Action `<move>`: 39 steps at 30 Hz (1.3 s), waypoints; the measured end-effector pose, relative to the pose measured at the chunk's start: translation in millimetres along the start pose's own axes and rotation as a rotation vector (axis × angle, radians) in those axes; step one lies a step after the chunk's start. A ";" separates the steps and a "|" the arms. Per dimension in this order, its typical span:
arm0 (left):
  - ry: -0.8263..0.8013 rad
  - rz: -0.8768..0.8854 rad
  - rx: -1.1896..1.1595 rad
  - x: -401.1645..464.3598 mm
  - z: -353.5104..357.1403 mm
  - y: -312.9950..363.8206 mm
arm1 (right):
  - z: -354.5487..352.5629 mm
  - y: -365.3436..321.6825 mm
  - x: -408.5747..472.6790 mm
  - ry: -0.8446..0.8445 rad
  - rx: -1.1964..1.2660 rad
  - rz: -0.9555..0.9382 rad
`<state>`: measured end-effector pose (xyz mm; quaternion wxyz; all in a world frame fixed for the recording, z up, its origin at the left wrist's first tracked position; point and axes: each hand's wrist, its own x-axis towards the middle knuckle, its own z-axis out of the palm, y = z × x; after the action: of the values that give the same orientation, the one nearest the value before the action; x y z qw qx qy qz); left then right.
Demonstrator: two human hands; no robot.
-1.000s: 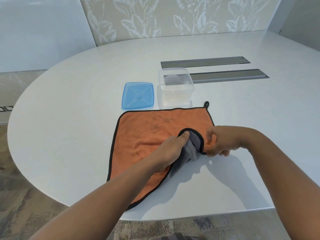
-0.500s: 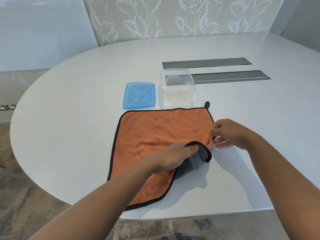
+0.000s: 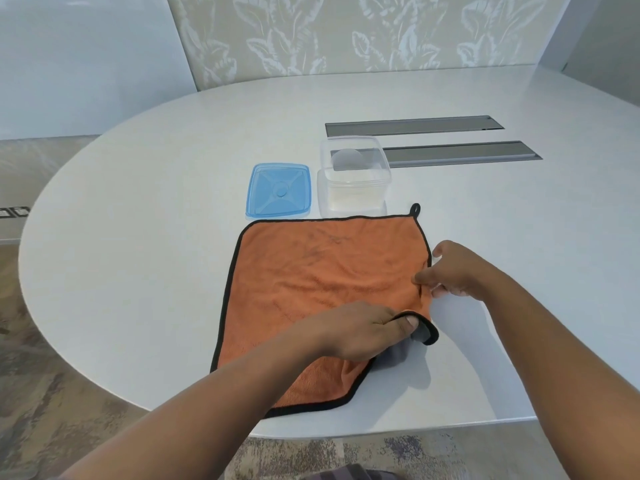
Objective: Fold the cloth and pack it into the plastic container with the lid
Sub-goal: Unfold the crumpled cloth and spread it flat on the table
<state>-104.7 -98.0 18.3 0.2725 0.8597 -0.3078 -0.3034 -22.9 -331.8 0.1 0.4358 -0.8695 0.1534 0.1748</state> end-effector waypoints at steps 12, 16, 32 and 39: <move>-0.114 -0.017 0.250 -3.6 -0.1 14.6 | 4.7 -0.6 3.9 0.004 0.248 -0.026; -0.130 -0.012 0.342 -6.6 1.5 23.9 | -1.3 1.8 3.4 0.017 0.103 -0.054; 0.252 0.315 0.455 16.7 57.0 18.0 | -5.3 4.3 1.2 -0.092 -0.044 -0.151; 0.227 0.156 0.490 30.2 83.0 2.3 | -2.9 11.0 3.8 0.037 -0.190 -0.294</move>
<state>-143.8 -143.8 -46.3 0.1119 0.9020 -0.4049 -0.0998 -23.7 -340.9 -7.6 0.3694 -0.9230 0.0154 0.1068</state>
